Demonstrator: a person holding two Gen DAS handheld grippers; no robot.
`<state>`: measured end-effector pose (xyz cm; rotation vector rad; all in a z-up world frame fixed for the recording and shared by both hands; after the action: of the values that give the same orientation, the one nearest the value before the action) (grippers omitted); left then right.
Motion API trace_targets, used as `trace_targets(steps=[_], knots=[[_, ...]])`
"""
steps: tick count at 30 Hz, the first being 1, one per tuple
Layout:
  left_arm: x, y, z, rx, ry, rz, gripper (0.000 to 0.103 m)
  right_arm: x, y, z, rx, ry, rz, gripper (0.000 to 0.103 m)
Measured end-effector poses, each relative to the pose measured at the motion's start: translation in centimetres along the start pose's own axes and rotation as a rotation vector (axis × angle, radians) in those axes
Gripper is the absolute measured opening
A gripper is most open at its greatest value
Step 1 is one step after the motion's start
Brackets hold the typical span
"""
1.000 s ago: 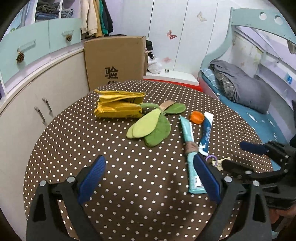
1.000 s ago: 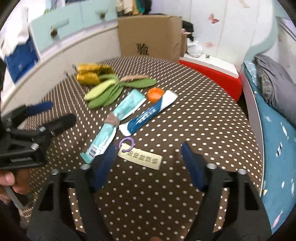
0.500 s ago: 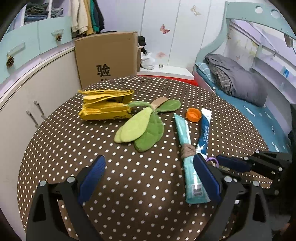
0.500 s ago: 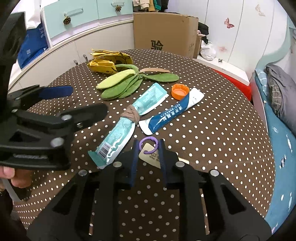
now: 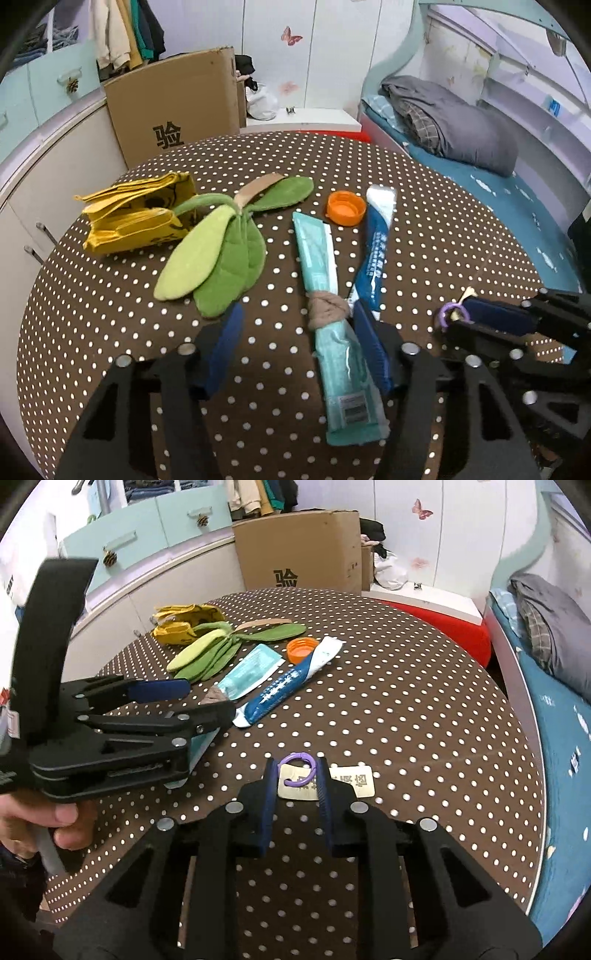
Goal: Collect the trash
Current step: 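Grasp the teal toothpaste tube with the left tool while the right tool grasps the purple-ring tag, then carry the tube and tag over the clear bin and open both tools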
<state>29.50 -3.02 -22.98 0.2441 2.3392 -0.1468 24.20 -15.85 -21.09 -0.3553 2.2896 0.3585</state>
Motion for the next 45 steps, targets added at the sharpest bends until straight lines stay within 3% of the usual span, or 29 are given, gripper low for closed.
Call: trace_targets(steps=[1,2,3,16,26,35,40,45], knots=[[-0.1,-0.2,0.0,0.006,-0.003,0.006,0.044,0.0,-0.1,-0.1,0.000,-0.002,0.004,0.021],[-0.1,-0.3,0.0,0.015,-0.003,0.010,0.026,0.0,-0.3,-0.2,-0.001,-0.006,0.011,0.021],[-0.1,-0.5,-0.1,0.034,0.001,0.013,0.020,0.0,-0.4,-0.4,0.000,-0.010,0.015,0.021],[2.4,0.9,-4.9,0.048,-0.069,-0.096,0.020,-0.8,-1.8,-4.9,-0.032,-0.112,0.071,0.021],[0.3,-1.0,-9.4,0.064,-0.166,-0.090,0.020,-2.3,-3.7,-9.6,-0.050,-0.208,0.105,0.021],[-3.4,-5.9,-11.6,0.132,-0.240,-0.042,0.020,-4.2,-7.6,-15.7,-0.056,-0.326,0.159,0.021],[-5.2,-9.7,-12.1,0.187,-0.269,-0.014,0.020,-4.7,-10.5,-19.2,-0.005,-0.387,0.176,0.021],[-6.3,-14.6,-11.2,0.279,-0.244,0.018,0.020,-4.2,-14.5,-21.2,0.049,-0.421,0.238,0.021]])
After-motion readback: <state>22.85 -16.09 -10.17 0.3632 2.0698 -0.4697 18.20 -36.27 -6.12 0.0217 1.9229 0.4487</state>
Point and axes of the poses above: each gripper's, at about its wrist camera, not at the fingertips, and z roughly the way its jaws point, y to its left, x to its underside, the point moved 2 cm from there along z, roughly the way its jaws point, and after that the axes turned 7 degrees about -y, right-handed, at the moved point
